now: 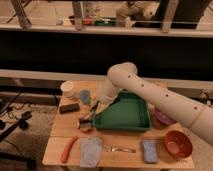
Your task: Wipe purple bowl with brush
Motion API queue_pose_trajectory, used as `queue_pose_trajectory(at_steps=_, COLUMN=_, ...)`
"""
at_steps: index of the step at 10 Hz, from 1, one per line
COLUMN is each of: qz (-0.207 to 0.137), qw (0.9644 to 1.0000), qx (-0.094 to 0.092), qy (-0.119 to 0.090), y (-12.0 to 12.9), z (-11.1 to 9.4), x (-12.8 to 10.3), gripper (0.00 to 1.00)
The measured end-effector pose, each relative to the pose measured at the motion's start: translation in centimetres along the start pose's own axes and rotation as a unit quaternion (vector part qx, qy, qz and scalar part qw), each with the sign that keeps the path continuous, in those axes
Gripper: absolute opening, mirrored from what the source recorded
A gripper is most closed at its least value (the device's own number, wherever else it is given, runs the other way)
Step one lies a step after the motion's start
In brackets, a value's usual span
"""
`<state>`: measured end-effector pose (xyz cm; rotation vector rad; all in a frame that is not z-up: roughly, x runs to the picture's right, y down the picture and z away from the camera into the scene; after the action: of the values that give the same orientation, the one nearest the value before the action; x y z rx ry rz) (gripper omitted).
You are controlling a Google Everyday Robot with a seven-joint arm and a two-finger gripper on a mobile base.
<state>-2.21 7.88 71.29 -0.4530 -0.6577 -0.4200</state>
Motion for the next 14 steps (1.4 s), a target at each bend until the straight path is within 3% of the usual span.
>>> queue_pose_trajectory(at_steps=4, qz=0.074, qw=0.9955, qx=0.042, qy=0.043, y=5.6, z=-5.9, x=5.3, gripper=0.0)
queue_pose_trajectory(at_steps=7, qz=0.136, qw=0.9856, qx=0.071, qy=0.071, y=10.4, z=-10.3, x=9.1, gripper=0.0)
queue_pose_trajectory(at_steps=8, qz=0.147, qw=0.9832, qx=0.076, qy=0.076, y=11.4, z=-11.0, x=9.7, gripper=0.0)
queue_pose_trajectory(at_steps=14, qz=0.149, qw=0.9829, qx=0.076, qy=0.076, y=11.4, z=-11.0, x=9.7, gripper=0.0)
